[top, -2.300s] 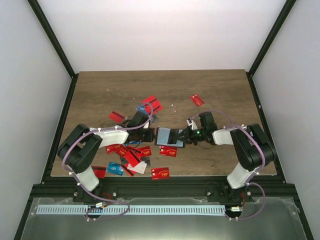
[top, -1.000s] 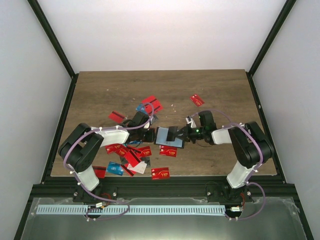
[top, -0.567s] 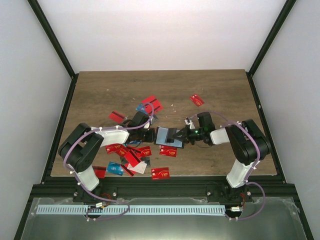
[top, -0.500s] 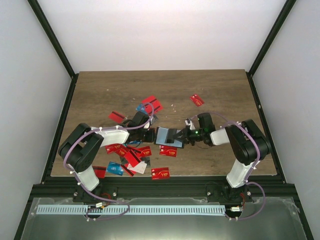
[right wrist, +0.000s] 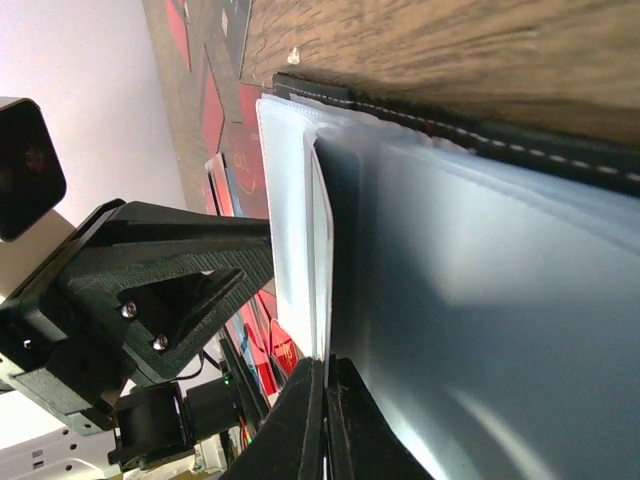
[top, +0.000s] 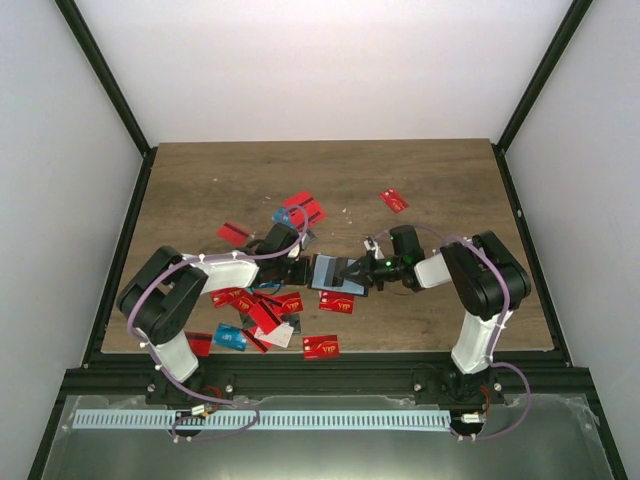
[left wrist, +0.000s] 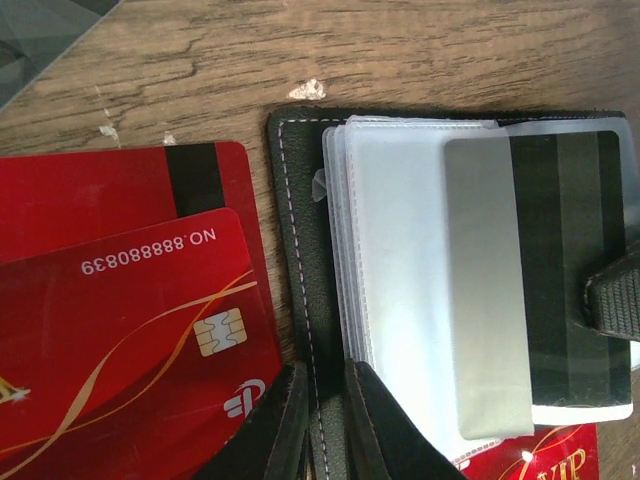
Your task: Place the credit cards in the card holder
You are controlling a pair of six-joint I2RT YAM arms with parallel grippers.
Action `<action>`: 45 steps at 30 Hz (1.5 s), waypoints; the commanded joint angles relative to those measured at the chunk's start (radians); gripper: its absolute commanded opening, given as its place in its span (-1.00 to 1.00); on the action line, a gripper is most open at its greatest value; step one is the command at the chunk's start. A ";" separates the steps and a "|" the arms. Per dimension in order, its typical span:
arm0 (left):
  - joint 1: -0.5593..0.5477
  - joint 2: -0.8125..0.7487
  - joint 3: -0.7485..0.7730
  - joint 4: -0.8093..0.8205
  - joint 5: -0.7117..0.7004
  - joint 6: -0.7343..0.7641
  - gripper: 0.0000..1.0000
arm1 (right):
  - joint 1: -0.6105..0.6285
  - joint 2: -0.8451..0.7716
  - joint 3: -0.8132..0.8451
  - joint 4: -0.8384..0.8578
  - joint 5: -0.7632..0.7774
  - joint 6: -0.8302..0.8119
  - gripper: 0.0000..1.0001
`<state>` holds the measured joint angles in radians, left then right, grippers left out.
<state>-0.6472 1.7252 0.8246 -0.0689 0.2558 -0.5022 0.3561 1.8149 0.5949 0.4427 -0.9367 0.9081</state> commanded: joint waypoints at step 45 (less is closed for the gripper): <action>-0.014 -0.074 0.000 -0.077 -0.049 0.011 -0.76 | 0.099 -0.082 0.231 -0.431 0.122 -0.228 0.19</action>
<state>-0.6567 1.6905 0.8230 -0.1230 0.2283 -0.4965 0.4442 1.7817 0.7914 0.1123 -0.8482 0.7406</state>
